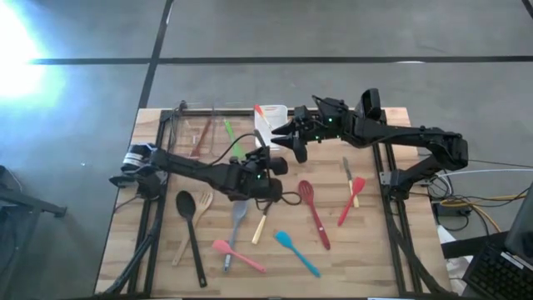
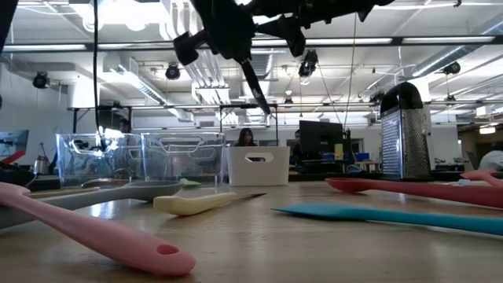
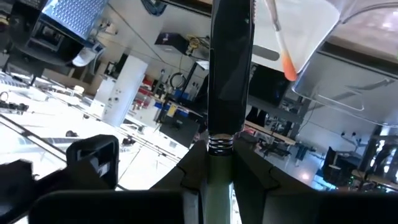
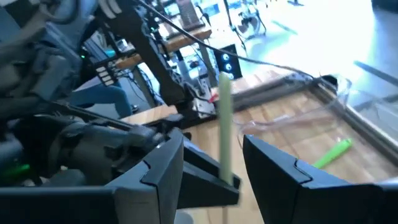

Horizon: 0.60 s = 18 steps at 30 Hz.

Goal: Pick & Place Kitchen Items
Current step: Put the green table knife into the white bin

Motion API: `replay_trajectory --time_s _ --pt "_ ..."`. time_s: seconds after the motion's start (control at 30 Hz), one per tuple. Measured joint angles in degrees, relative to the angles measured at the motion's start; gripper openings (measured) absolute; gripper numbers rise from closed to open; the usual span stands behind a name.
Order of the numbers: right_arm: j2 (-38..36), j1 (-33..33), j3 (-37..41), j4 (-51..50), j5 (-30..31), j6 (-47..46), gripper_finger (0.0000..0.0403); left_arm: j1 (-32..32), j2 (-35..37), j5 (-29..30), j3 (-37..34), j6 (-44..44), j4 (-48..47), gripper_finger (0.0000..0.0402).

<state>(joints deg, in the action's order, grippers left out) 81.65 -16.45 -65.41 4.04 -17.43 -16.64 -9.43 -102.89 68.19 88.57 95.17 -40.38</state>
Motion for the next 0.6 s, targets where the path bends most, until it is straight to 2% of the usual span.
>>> replay_trajectory --time_s 0.23,0.43,0.6 --pt "-0.01 -0.15 0.0 1.08 -0.14 0.82 0.0162 1.69 0.04 -1.75 1.42 4.7 6.39 0.0052" --pt "-0.01 -0.54 0.0 0.84 -0.91 1.24 0.0164 1.68 0.04 -4.12 1.23 7.57 7.13 0.0052" --pt "-0.01 -1.44 0.0 0.65 -6.1 -0.59 0.0164 1.55 0.04 -4.7 1.18 10.86 11.57 0.0052"
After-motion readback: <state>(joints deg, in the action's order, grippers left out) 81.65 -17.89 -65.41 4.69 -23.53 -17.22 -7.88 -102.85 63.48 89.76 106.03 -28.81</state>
